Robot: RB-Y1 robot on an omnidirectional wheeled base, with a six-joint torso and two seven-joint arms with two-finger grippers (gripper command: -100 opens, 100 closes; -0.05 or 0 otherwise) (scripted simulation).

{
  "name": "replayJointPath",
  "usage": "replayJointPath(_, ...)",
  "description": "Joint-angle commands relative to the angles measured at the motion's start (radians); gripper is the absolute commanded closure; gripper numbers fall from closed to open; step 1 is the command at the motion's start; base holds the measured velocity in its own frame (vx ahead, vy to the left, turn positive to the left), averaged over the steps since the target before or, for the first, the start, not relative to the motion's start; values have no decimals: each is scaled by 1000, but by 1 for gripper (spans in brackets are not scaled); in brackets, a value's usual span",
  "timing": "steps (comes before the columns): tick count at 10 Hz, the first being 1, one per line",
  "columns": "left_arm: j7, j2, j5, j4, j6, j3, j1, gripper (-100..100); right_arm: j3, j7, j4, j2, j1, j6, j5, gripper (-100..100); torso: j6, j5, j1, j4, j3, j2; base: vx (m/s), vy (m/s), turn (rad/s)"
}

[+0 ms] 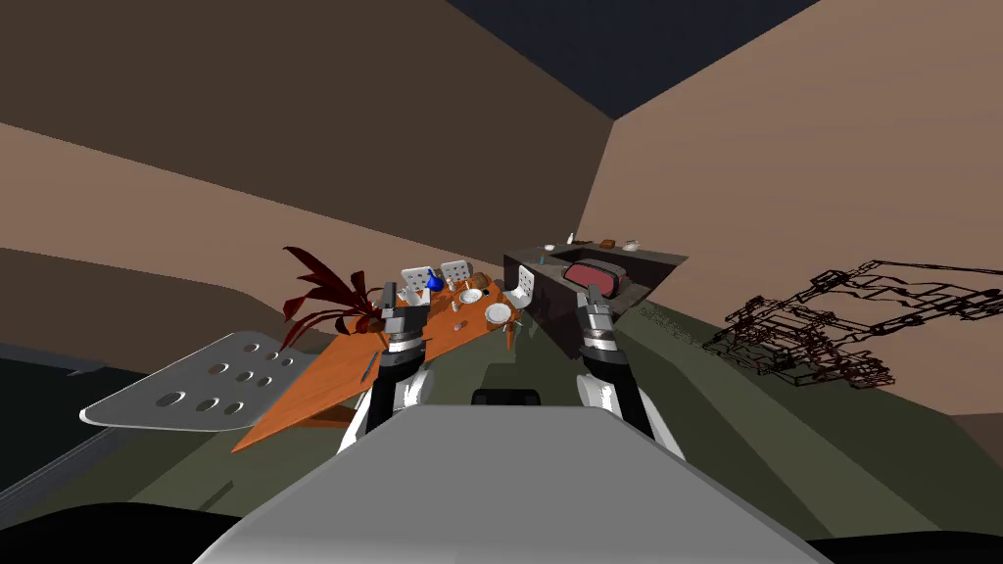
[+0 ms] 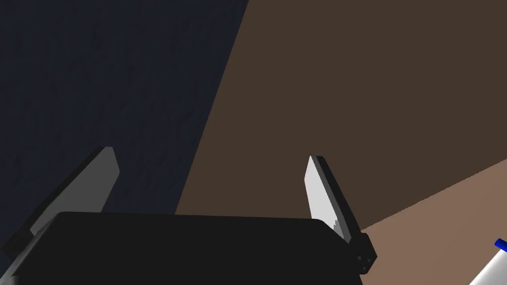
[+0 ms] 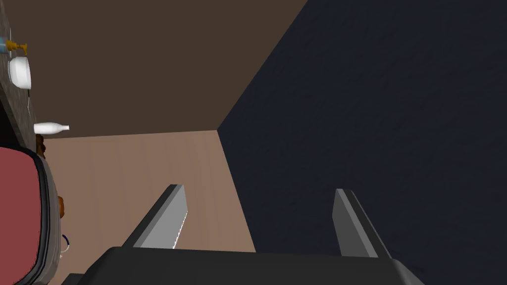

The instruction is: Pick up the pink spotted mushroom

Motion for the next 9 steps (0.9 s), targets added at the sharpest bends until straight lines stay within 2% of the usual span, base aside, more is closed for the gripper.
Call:
replayJointPath(1, 9, 39, 6, 26, 43, 4, -14, -100, 0, 0, 0, 0, 0, 0, 0, 0, 0, 0, 0, 0, 0, 0, 2, 21, 159)
replayJointPath(4, 21, 67, 15, 73, 116, 10, -39, -100, 0, 0, 0, 0, 0, 0, 0, 0, 0, 1, 3, 0, -1, -1, 10, 33, 105)
replayJointPath(5, 21, 67, 15, 73, 116, 10, -39, -100, 0, 0, 0, 0, 0, 0, 0, 0, 0, 1, 2, 0, -1, -1, 4, 17, 32)
replayJointPath(8, 33, 84, 28, 143, 205, 20, -75, -100, 0, 0, 0, 0, 0, 0, 0, 0, 0, 0, 2, 0, -1, -1, 9, 28, 111)
replayJointPath(9, 33, 84, 28, 143, 217, 20, -75, -100, 0, 0, 0, 0, 0, 0, 0, 0, 0, 1, 3, 0, -1, -1, 11, 23, 35)
